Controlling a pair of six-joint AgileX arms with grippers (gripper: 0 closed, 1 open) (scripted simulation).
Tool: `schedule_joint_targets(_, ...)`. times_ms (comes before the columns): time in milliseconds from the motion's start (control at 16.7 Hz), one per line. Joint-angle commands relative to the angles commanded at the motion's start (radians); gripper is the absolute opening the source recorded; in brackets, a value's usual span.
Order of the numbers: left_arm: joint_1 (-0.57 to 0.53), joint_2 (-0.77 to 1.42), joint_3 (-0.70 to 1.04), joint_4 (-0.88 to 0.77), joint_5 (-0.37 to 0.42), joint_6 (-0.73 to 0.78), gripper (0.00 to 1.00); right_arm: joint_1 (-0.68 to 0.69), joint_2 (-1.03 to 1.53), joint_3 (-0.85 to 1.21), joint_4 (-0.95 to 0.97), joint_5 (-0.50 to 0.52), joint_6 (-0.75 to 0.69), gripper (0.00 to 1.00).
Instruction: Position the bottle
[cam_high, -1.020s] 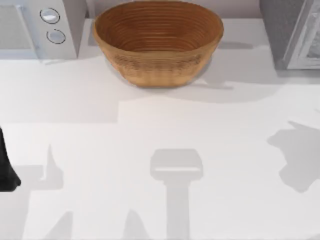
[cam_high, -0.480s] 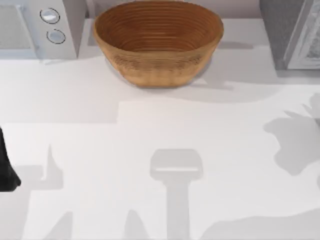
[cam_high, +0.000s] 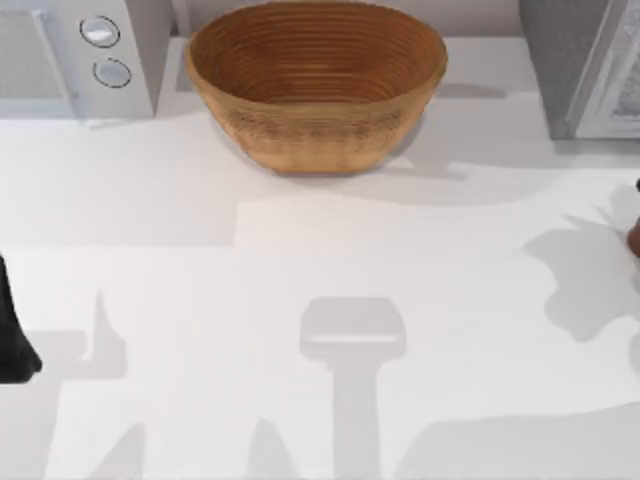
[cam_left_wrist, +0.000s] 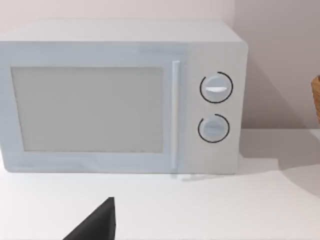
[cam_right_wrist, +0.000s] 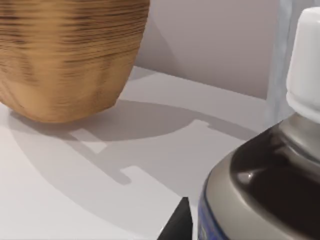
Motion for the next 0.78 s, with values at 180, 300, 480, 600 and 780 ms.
schedule_joint_targets(180, 0.000, 0.000, 0.000, 0.000, 0.000, 0.000, 1.00, 0.000, 0.000, 0.000, 0.000, 0.000, 0.000, 0.38)
schedule_joint_targets(300, 0.000, 0.000, 0.000, 0.000, 0.000, 0.000, 1.00, 0.000, 0.000, 0.000, 0.000, 0.000, 0.000, 0.53)
schedule_joint_targets(480, 0.000, 0.000, 0.000, 0.000, 0.000, 0.000, 1.00, 0.000, 0.000, 0.000, 0.000, 0.000, 0.000, 0.75)
schedule_joint_targets(600, 0.000, 0.000, 0.000, 0.000, 0.000, 0.000, 1.00, 0.000, 0.000, 0.000, 0.000, 0.000, 0.000, 0.90)
schedule_joint_targets(780, 0.000, 0.000, 0.000, 0.000, 0.000, 0.000, 1.00, 0.000, 0.000, 0.000, 0.000, 0.000, 0.000, 1.00)
